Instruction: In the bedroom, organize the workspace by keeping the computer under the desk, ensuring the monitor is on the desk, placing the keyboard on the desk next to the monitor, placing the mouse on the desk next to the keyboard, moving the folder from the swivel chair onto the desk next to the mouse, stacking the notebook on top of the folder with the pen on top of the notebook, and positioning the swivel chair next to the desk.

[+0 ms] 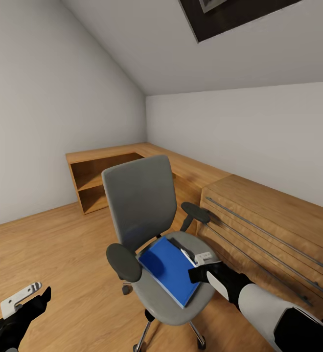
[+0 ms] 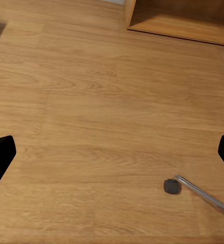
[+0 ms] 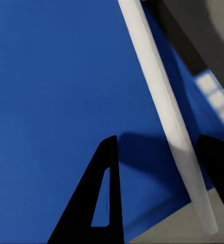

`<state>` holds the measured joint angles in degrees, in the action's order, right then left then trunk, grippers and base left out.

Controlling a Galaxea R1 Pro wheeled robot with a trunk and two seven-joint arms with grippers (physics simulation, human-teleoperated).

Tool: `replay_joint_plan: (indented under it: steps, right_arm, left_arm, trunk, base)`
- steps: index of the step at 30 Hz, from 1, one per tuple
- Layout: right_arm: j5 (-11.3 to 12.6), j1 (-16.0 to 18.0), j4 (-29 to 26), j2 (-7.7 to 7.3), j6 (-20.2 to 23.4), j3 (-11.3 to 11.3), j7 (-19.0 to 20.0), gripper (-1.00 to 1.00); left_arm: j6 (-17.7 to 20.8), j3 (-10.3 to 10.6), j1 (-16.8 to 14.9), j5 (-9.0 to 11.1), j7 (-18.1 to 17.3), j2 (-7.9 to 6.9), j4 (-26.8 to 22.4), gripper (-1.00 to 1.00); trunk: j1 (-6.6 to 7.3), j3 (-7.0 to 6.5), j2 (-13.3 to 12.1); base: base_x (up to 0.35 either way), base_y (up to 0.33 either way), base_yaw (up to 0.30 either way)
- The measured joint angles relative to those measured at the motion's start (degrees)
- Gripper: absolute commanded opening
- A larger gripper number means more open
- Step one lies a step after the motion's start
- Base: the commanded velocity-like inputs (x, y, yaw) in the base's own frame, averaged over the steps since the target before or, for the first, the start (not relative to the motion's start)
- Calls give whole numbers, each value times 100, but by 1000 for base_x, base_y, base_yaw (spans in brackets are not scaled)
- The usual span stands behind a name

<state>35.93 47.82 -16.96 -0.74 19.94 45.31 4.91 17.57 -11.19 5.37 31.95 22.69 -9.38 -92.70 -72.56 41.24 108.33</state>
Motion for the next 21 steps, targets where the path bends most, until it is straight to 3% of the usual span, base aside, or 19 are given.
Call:
replay_joint_plan:
  steps: [21]
  right_arm:
    - [-15,-1,-3,7,3,-5,-8,-100]
  left_arm:
    - [0,0,0,0,0,0,-1,100]
  trunk:
    - [0,0,0]
  base:
    - [0,0,0]
